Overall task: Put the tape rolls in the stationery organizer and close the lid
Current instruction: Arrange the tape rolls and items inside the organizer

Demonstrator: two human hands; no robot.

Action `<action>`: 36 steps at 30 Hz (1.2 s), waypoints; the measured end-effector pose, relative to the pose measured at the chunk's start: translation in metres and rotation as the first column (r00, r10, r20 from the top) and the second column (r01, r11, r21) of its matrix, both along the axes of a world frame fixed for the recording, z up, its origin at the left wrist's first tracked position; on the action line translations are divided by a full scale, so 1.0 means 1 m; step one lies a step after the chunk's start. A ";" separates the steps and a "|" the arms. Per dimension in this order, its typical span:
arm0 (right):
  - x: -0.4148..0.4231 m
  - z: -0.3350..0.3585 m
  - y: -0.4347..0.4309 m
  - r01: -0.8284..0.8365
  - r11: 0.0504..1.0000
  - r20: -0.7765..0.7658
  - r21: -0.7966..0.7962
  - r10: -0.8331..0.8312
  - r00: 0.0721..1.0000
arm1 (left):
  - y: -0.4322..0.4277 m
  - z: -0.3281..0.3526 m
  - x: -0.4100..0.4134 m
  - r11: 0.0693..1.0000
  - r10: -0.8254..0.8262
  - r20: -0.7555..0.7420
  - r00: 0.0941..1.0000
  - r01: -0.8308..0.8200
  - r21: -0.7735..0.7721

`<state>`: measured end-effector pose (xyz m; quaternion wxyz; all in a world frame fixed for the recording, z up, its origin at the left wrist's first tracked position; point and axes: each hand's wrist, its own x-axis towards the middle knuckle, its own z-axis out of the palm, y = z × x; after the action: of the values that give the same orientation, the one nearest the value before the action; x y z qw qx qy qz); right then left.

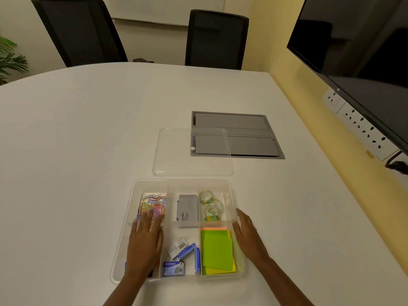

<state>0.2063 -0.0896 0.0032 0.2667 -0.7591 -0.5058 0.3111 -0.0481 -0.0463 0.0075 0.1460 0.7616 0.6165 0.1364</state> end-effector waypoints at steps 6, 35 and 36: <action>-0.006 0.017 0.025 -0.148 0.967 0.305 0.209 0.079 0.949 | 0.026 -0.004 -0.037 0.993 0.107 -0.061 0.992 -0.109 -0.033; -0.020 0.008 0.102 -0.381 0.876 0.678 -0.294 0.473 0.563 | 0.032 -0.021 -0.044 0.979 0.179 0.228 0.957 -0.151 -0.136; -0.019 0.008 0.104 -0.402 0.872 0.725 -0.280 0.467 0.507 | 0.032 -0.021 -0.045 0.979 0.180 0.229 0.957 -0.151 -0.140</action>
<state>0.1871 0.0145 0.0110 -0.0921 -0.6751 -0.7313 0.0301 -0.0927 -0.0142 -0.0138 0.2534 0.6749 0.6631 0.2017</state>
